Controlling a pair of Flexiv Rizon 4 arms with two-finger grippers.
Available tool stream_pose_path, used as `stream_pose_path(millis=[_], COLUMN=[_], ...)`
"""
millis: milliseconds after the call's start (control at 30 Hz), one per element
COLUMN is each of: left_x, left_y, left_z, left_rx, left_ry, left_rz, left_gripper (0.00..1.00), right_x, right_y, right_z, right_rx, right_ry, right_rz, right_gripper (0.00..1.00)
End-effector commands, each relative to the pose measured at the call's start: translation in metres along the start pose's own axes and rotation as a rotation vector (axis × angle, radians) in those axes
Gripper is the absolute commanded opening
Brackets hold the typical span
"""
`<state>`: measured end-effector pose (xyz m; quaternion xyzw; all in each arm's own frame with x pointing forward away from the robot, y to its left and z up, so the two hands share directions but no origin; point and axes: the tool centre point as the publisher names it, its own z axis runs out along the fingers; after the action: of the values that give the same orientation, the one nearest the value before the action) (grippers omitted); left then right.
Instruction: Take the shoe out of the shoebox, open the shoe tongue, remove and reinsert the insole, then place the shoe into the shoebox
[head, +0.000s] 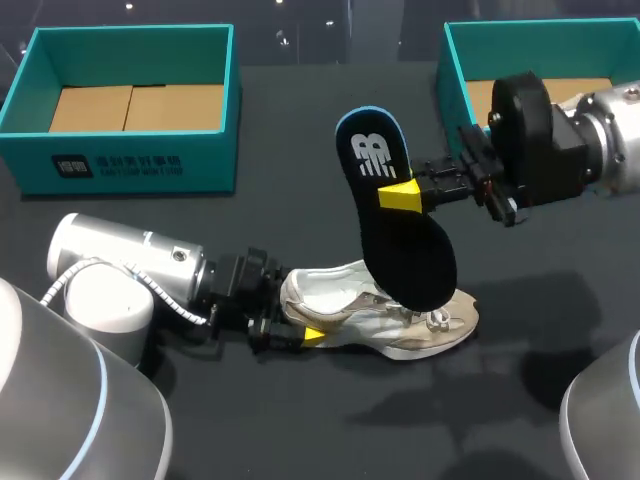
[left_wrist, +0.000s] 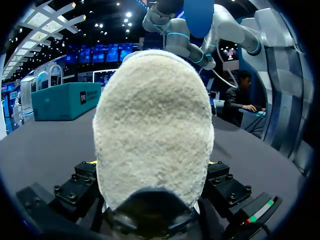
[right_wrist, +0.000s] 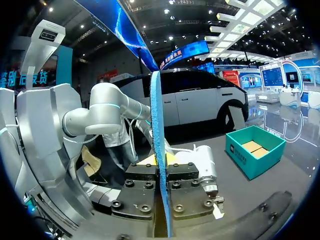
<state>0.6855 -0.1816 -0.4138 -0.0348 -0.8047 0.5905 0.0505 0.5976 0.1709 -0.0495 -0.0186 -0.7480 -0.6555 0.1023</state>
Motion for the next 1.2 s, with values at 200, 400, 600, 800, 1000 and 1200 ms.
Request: stream_pose_path(millis=[200, 400, 600, 800, 1000, 1200], left_x=[0.000, 0.000, 0.000, 0.000, 0.001, 0.008], left_y=[0.000, 0.000, 0.000, 0.000, -0.001, -0.006], left_z=[0.000, 0.000, 0.000, 0.000, -0.001, -0.009], left_rx=[-0.001, -0.001, -0.001, -0.001, 0.001, -0.029], left_ry=[0.000, 0.000, 0.000, 0.000, 0.003, 0.031], left_rz=[0.000, 0.000, 0.000, 0.000, 0.003, 0.022], left_gripper=[0.00, 0.00, 0.00, 0.00, 0.00, 1.00], right_x=[0.022, 0.020, 0.026, 0.030, 0.030, 0.030], right_y=[-0.011, -0.014, -0.016, -0.018, -0.018, -0.018], right_z=[-0.012, -0.015, -0.024, -0.027, -0.027, -0.027], right_rx=[-0.080, -0.103, -0.097, -0.102, -0.102, -0.102], right_ry=[-0.057, -0.074, -0.098, -0.103, -0.103, -0.103], right_rz=[0.002, 0.109, 0.203, 0.208, 0.208, 0.208], right_gripper=[0.00, 0.00, 0.00, 0.00, 0.00, 0.00])
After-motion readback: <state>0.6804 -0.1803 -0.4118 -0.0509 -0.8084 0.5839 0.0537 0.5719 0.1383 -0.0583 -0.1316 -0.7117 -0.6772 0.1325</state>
